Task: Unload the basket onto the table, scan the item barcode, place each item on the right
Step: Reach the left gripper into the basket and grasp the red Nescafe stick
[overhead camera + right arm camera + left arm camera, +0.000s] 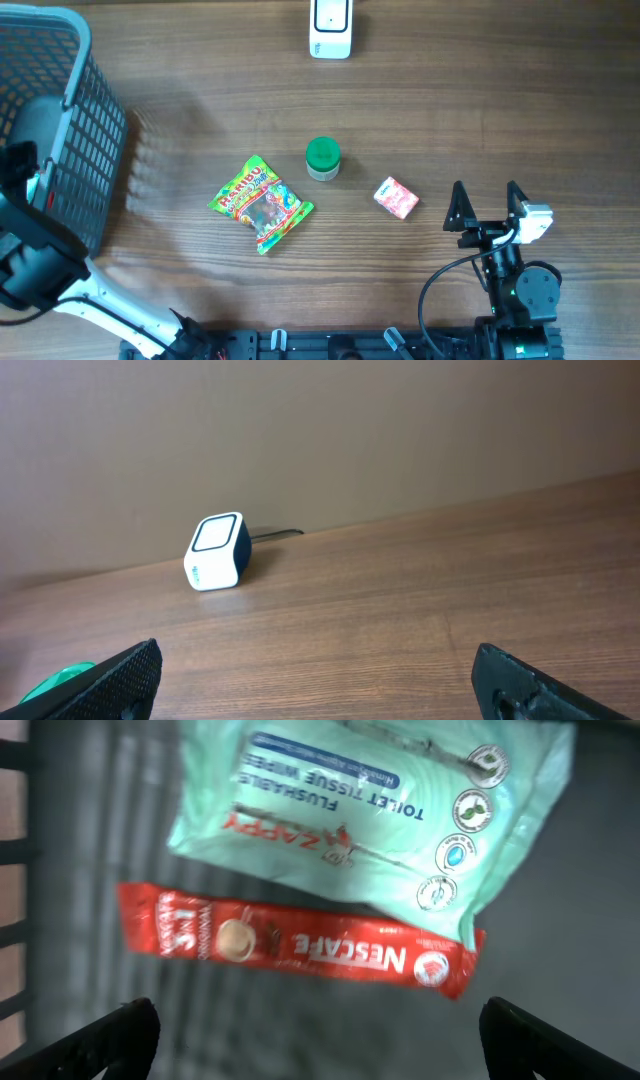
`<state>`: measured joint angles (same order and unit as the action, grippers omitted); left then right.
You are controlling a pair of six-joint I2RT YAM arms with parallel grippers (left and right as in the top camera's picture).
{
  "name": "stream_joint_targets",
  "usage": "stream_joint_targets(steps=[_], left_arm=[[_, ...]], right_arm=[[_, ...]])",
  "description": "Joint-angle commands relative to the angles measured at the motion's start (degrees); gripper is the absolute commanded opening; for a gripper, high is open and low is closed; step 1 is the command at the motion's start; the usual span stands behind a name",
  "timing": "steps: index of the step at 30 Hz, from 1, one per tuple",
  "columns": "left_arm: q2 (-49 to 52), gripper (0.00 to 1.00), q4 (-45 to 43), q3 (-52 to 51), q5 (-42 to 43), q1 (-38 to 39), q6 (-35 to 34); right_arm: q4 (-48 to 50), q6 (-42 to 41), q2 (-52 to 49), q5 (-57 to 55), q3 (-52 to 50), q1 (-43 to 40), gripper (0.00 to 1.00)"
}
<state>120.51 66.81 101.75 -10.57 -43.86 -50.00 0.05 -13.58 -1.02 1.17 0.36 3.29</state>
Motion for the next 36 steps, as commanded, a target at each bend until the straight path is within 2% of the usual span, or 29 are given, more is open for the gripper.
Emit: stream_joint_targets(steps=[1, 7, 13, 18, 23, 25, 27, 28, 30, 31, 32, 33, 34, 36], left_arm=[[2.7, 1.0, -0.9, 0.6, 0.0, 1.3, 1.8], [4.2, 1.0, -2.0, 0.6, -0.6, 2.3, 1.8], [6.3, 1.0, -1.4, 0.5, -6.2, 2.2, 1.8], [6.8, 1.0, -1.2, 0.4, -6.2, 2.2, 1.8], [6.8, 0.92, -1.8, -1.8, -6.3, 2.3, 1.8], [6.8, 0.99, -3.6, -4.7, -7.0, 2.2, 1.8], [6.8, 1.0, -7.3, -9.7, -7.5, 2.2, 1.8], [6.8, 0.96, -8.6, -11.3, -7.5, 2.2, 1.8], [6.8, 0.66, -11.1, -14.7, -7.5, 2.2, 1.8], [6.8, 0.58, -12.1, -16.1, -7.5, 2.2, 1.7], [6.8, 0.44, -12.5, -17.2, -7.5, 2.2, 1.7], [6.8, 0.15, -12.7, -17.9, -7.5, 2.2, 1.7], [6.8, 0.04, -12.5, -18.2, -7.4, 2.2, 1.7], [6.8, 0.04, -12.4, -18.1, -7.0, 2.2, 1.8]], right_arm=[[0.3, -0.1, 0.2, -0.8, -0.1, 0.3, 0.99], [0.3, -0.1, 0.2, -0.8, -0.1, 0.3, 1.0], [0.3, -0.1, 0.2, -0.8, -0.1, 0.3, 1.0], [0.3, -0.1, 0.2, -0.8, -0.1, 0.3, 1.0], [0.3, -0.1, 0.2, -0.8, -0.1, 0.3, 1.0], [0.3, -0.1, 0.2, -0.8, -0.1, 0.3, 1.0], [0.3, -0.1, 0.2, -0.8, -0.1, 0.3, 1.0], [0.3, -0.1, 0.2, -0.8, -0.1, 0.3, 1.0], [0.3, -0.1, 0.2, -0.8, -0.1, 0.3, 1.0], [0.3, -0.1, 0.2, -0.8, -0.1, 0.3, 1.0], [0.3, -0.1, 0.2, -0.8, -0.1, 0.3, 1.0], [0.3, -0.1, 0.2, -0.8, -0.1, 0.3, 1.0], [0.3, -0.1, 0.2, -0.8, -0.1, 0.3, 1.0], [0.3, -0.1, 0.2, -0.8, -0.1, 0.3, 1.0]])
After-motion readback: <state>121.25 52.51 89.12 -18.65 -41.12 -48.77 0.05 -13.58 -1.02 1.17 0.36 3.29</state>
